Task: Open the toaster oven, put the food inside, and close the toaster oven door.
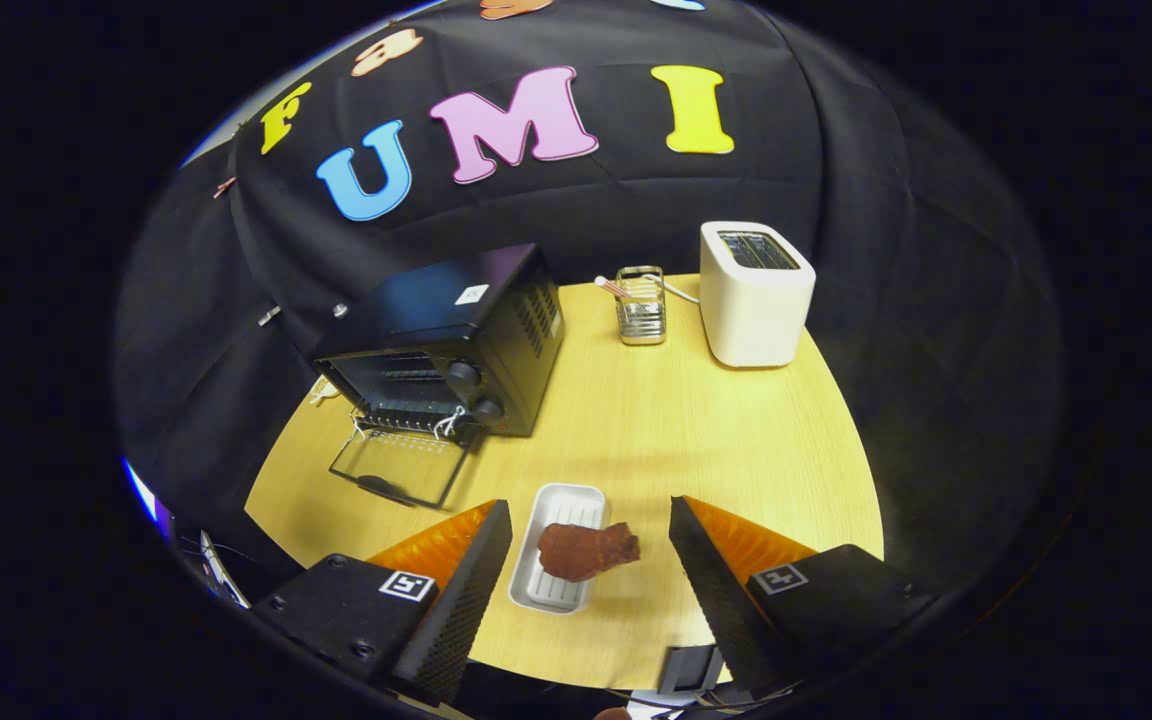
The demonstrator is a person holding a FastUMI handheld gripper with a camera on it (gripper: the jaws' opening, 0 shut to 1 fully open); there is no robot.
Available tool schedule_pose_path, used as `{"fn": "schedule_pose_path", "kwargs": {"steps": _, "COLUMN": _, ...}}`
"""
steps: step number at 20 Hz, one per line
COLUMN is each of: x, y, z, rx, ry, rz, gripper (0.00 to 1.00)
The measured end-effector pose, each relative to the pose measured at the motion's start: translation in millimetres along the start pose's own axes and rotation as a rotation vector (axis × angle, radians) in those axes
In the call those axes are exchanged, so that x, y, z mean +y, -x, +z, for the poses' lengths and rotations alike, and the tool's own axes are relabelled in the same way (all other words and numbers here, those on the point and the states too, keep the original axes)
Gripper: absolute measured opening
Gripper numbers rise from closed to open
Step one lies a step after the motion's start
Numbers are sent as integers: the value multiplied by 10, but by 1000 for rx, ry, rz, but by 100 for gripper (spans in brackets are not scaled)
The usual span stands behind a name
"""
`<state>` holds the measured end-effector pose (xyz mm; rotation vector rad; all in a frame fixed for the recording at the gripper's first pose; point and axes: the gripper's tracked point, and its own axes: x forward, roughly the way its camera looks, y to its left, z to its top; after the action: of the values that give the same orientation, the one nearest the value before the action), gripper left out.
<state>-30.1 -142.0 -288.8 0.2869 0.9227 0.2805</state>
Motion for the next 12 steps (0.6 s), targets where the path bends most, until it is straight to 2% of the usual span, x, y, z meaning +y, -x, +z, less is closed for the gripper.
{"fn": "schedule_pose_path", "kwargs": {"steps": 6, "x": -331, "y": -315, "z": -308, "rx": 134, "ry": -161, "rz": 64, "gripper": 99}}
{"fn": "schedule_pose_path", "kwargs": {"steps": 12, "x": -396, "y": -563, "z": -498, "rx": 222, "ry": -243, "rz": 124, "gripper": 98}}
